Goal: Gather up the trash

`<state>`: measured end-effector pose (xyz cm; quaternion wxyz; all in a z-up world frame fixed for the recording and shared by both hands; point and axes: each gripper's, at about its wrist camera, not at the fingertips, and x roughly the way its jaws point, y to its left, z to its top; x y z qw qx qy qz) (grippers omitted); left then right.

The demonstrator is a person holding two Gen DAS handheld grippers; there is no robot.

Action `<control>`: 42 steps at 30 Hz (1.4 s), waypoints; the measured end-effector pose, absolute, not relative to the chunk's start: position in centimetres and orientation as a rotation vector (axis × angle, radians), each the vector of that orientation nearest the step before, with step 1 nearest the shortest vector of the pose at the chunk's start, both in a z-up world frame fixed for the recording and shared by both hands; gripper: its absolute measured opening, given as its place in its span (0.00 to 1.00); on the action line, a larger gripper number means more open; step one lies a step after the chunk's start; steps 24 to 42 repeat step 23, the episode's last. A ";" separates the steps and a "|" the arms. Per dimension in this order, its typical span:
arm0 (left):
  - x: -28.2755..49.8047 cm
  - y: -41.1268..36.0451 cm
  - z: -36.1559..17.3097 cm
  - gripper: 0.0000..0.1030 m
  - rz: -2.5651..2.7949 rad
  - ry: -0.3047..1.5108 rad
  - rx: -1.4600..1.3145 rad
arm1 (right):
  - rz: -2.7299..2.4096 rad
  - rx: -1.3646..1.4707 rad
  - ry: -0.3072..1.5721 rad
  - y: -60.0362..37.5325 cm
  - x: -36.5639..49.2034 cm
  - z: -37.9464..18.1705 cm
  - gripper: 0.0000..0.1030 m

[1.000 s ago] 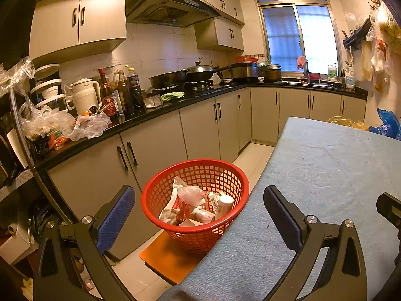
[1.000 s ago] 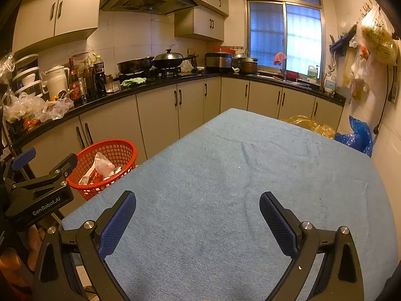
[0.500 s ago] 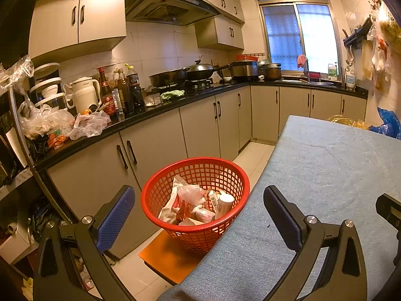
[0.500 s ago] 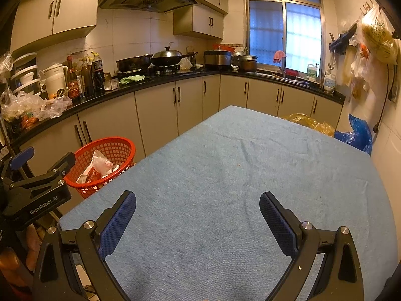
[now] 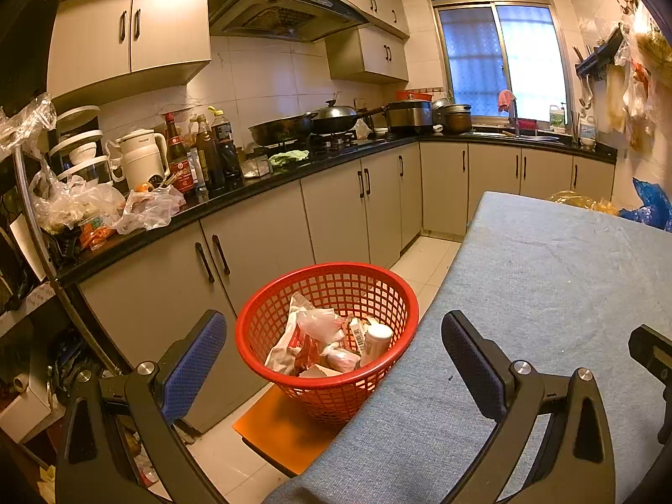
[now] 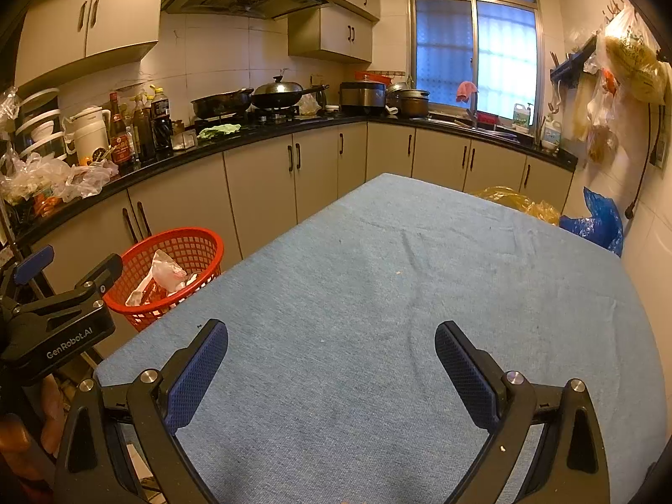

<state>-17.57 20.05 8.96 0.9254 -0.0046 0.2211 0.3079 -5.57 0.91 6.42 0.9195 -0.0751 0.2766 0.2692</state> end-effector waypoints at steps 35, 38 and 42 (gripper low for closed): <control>-11.2 13.7 6.6 0.99 0.232 0.666 -0.031 | 0.223 -0.056 0.683 -7.4 -1.0 4.3 1.00; -11.2 13.7 6.6 0.99 0.232 0.666 -0.031 | 0.223 -0.056 0.683 -7.4 -1.0 4.3 1.00; -11.2 13.7 6.6 0.99 0.232 0.666 -0.031 | 0.223 -0.056 0.683 -7.4 -1.0 4.3 1.00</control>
